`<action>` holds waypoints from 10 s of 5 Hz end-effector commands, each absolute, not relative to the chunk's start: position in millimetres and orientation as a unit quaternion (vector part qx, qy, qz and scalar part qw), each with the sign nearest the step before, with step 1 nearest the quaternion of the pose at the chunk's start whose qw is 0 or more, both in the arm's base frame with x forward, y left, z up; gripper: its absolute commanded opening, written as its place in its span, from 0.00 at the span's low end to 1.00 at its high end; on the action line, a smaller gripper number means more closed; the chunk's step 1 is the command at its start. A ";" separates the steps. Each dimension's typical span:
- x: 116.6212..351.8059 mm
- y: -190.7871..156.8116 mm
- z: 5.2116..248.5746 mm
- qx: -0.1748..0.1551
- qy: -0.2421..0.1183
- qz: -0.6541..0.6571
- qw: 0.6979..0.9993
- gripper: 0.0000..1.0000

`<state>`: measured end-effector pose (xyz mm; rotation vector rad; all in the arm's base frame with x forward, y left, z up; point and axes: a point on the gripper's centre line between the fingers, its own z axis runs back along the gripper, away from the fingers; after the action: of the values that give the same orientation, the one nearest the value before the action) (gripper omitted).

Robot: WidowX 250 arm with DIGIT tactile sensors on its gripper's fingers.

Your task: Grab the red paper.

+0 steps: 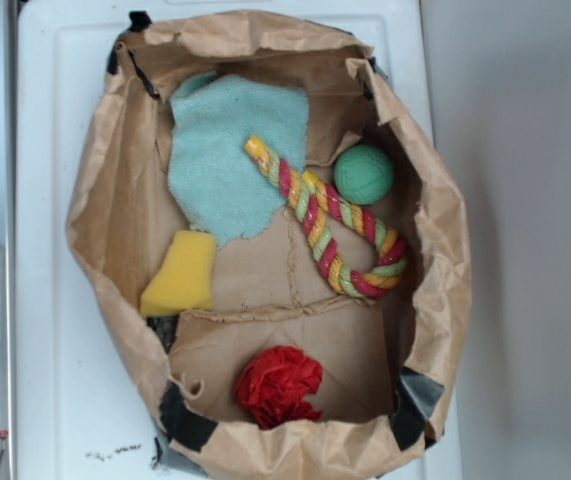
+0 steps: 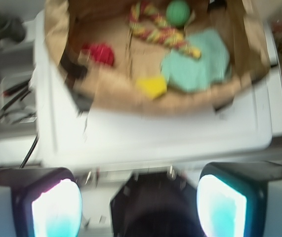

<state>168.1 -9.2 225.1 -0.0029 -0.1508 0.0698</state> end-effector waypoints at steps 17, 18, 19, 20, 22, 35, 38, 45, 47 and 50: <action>276.8 -7.6 110.1 -0.101 -0.120 -0.742 0.652 1.00; 270.2 -28.2 98.8 -0.084 -0.121 -0.758 0.636 1.00; 267.8 -41.3 83.4 -0.095 -0.120 -0.760 0.632 1.00; 267.8 -41.3 83.4 -0.095 -0.120 -0.760 0.632 1.00; 267.8 -41.3 83.4 -0.095 -0.120 -0.760 0.632 1.00; 274.1 -86.9 70.0 -0.160 -0.100 -0.742 0.644 1.00; 262.0 -108.7 44.4 -0.181 -0.061 -0.772 0.607 1.00; 252.7 -4.7 107.5 -0.074 -0.152 -0.468 0.867 0.00; 252.9 -2.4 129.0 0.049 -0.161 -0.250 0.954 0.00; 279.5 -15.1 157.3 -0.038 -0.123 -0.008 0.992 0.00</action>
<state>281.7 4.0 140.8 -0.0864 -0.2082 -0.0282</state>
